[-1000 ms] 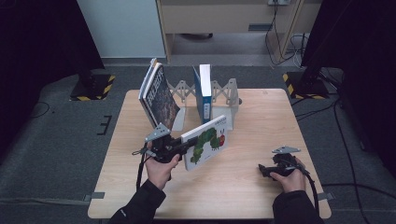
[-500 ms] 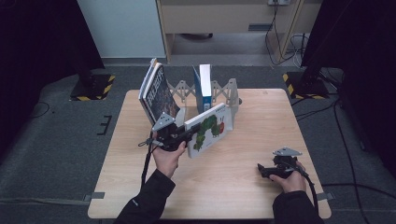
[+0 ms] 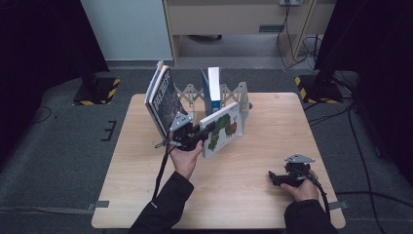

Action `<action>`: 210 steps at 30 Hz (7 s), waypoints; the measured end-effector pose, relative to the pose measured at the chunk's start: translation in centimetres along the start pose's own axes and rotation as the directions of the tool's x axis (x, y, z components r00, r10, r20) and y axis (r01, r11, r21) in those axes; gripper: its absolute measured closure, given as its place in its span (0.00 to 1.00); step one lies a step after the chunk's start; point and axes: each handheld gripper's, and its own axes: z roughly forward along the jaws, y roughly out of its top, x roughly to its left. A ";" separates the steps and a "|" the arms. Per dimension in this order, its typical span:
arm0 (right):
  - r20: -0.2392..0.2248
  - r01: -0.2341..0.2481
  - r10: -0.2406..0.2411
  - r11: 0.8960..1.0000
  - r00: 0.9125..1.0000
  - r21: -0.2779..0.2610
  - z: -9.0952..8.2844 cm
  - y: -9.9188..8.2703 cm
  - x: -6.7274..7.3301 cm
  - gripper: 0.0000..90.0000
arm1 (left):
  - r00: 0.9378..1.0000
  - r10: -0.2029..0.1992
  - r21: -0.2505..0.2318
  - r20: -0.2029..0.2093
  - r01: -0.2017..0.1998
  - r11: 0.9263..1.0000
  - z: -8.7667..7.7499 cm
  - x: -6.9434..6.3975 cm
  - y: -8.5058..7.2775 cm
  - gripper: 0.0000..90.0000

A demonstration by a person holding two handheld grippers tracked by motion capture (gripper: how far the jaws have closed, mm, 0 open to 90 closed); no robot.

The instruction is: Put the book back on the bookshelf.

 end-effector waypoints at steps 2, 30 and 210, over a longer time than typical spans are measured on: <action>0.000 0.000 0.000 1.000 1.000 0.000 0.0 0.0 0.0 0.00 | 1.000 0.008 -0.002 -0.010 -0.008 1.000 0.4 0.0 -0.1 0.83; 0.000 0.001 -0.001 1.000 1.000 0.000 0.0 0.0 0.0 0.00 | 0.998 0.000 -0.025 -0.067 -0.002 1.000 5.1 -0.1 -1.1 0.83; -0.002 -0.001 0.001 1.000 1.000 0.002 0.2 0.2 0.4 0.00 | 0.989 0.117 0.169 0.094 -0.132 0.977 10.0 -1.2 -8.0 0.73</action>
